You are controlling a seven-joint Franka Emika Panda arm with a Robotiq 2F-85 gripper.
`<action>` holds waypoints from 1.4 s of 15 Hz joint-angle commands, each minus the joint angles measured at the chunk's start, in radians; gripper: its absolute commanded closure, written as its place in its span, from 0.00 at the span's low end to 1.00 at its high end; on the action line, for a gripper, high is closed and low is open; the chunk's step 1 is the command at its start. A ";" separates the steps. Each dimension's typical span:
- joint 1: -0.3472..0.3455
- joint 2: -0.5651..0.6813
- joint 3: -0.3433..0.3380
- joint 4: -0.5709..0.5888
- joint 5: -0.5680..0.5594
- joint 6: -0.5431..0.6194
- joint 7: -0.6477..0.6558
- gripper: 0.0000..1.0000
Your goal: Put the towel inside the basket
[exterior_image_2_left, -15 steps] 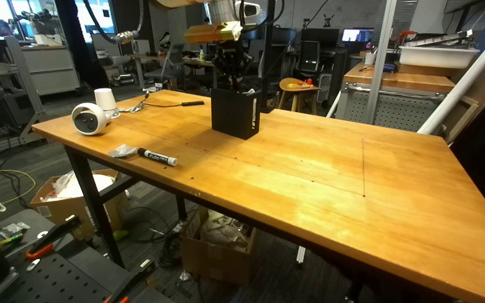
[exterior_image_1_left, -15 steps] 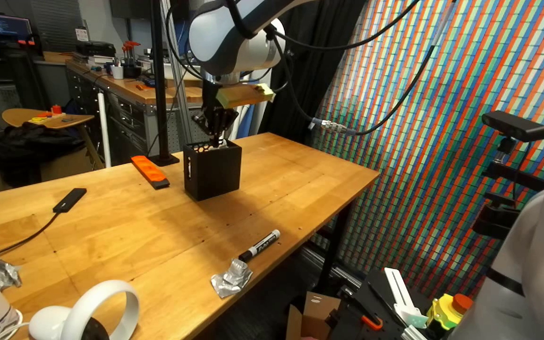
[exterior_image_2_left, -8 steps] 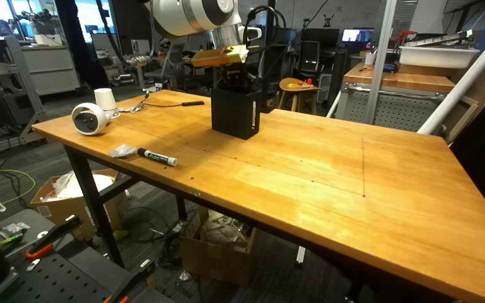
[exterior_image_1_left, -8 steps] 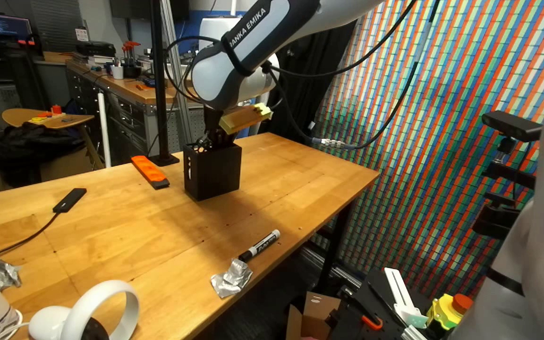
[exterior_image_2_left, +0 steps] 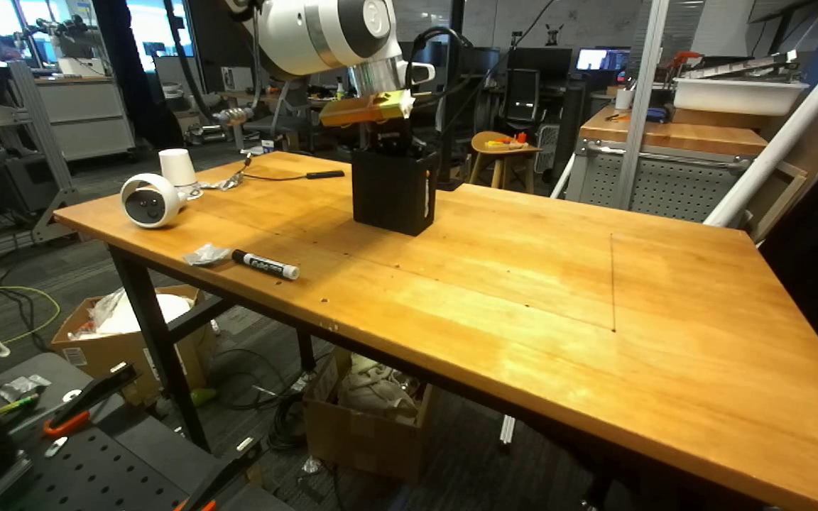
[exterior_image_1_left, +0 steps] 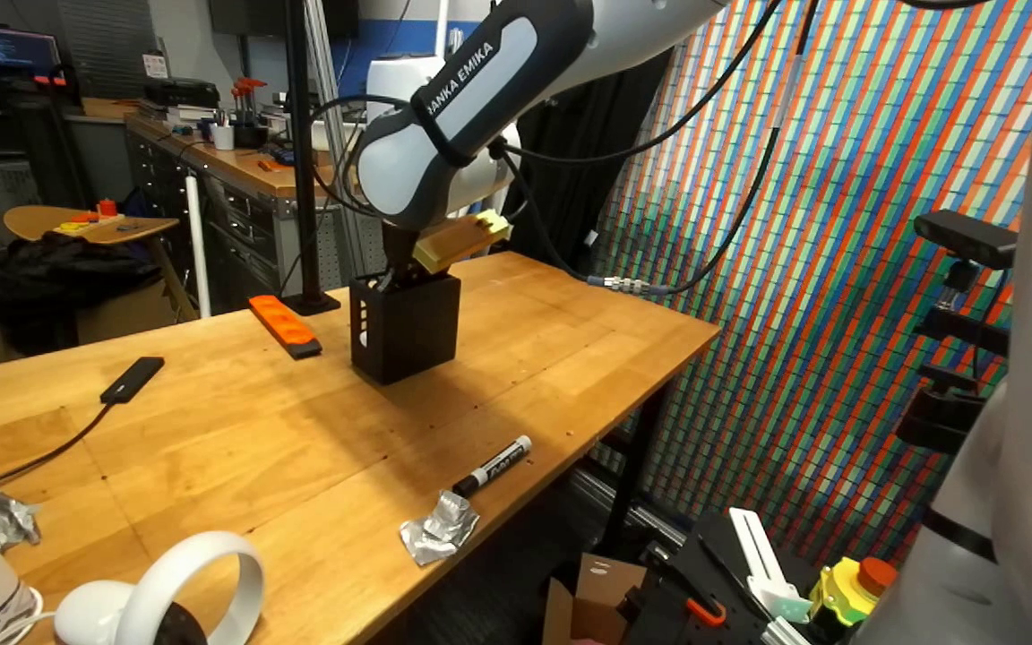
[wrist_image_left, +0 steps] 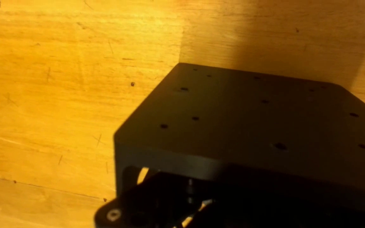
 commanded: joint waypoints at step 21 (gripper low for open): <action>-0.089 -0.316 -0.058 -0.135 0.097 -0.113 0.202 0.86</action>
